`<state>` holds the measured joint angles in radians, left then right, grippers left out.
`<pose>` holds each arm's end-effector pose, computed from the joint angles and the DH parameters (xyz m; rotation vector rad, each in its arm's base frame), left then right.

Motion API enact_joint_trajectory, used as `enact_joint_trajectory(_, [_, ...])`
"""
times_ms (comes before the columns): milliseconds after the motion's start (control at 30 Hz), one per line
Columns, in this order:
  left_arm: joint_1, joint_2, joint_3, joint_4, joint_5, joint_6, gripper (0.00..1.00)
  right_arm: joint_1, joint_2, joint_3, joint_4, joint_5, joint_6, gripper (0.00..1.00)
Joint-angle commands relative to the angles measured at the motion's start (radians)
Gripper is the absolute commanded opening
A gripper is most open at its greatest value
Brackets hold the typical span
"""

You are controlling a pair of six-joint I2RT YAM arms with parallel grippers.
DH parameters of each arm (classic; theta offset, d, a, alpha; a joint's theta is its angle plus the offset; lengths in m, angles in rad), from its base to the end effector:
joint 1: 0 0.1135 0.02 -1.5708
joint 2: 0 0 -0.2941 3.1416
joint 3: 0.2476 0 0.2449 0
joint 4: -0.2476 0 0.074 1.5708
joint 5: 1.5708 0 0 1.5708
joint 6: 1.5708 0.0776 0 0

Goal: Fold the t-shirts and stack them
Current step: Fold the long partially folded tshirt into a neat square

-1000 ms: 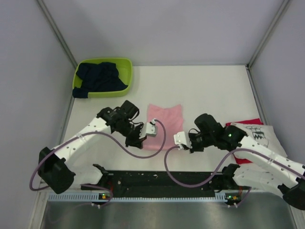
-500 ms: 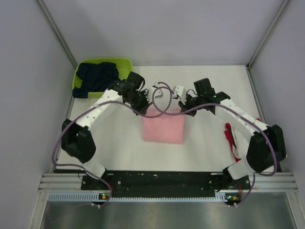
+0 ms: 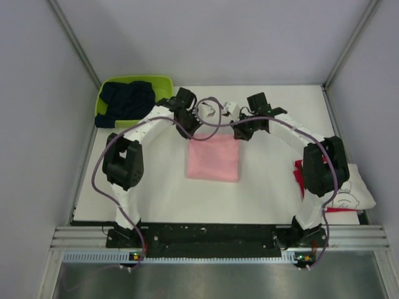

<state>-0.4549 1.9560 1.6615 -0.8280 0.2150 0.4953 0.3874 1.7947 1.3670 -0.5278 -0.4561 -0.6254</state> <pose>0.3880 -0.2082 0.2396 1.2829 2.3501 -0.2765 0.3659 0.1862 0.2391 -1.3419 2.0481 0.4706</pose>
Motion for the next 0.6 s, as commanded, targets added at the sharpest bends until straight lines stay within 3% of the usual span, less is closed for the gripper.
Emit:
enact_joint_trajectory(0, [0.001,0.055,0.064,0.012,-0.028,0.006,0.02,-0.007,0.031,0.038,0.023,0.027,0.015,0.00])
enact_joint_trajectory(67, [0.001,0.075,0.073,0.018,-0.035,0.000,0.16,-0.010,0.054,0.041,0.035,0.043,0.035,0.00])
enact_joint_trajectory(100, [0.001,0.078,0.076,0.027,-0.049,-0.003,0.26,-0.012,0.074,0.053,0.054,0.068,0.070,0.06])
enact_joint_trajectory(133, [0.001,0.081,0.083,0.047,-0.072,-0.009,0.36,-0.015,0.100,0.073,0.089,0.117,0.151,0.27])
enact_joint_trajectory(167, [0.001,0.083,0.093,0.070,-0.103,-0.020,0.45,-0.019,0.127,0.105,0.104,0.163,0.209,0.34])
enact_joint_trajectory(300, [0.025,0.058,0.164,0.176,-0.255,-0.079,0.60,-0.045,0.200,0.276,0.077,0.323,0.459,0.38])
enact_joint_trajectory(367, [0.041,0.026,0.187,0.167,-0.220,-0.119,0.62,-0.051,0.158,0.287,0.071,0.326,0.562,0.37])
enact_joint_trajectory(467, [0.039,-0.066,0.104,0.173,-0.068,-0.172,0.60,-0.050,0.056,0.204,0.068,0.297,0.685,0.39])
enact_joint_trajectory(500, [0.038,-0.100,0.051,0.187,-0.018,-0.197,0.51,-0.050,-0.002,0.160,0.072,0.283,0.714,0.37])
enact_joint_trajectory(567, [0.024,-0.156,-0.078,0.233,0.108,-0.241,0.22,-0.047,-0.088,0.028,0.126,0.200,0.769,0.28])
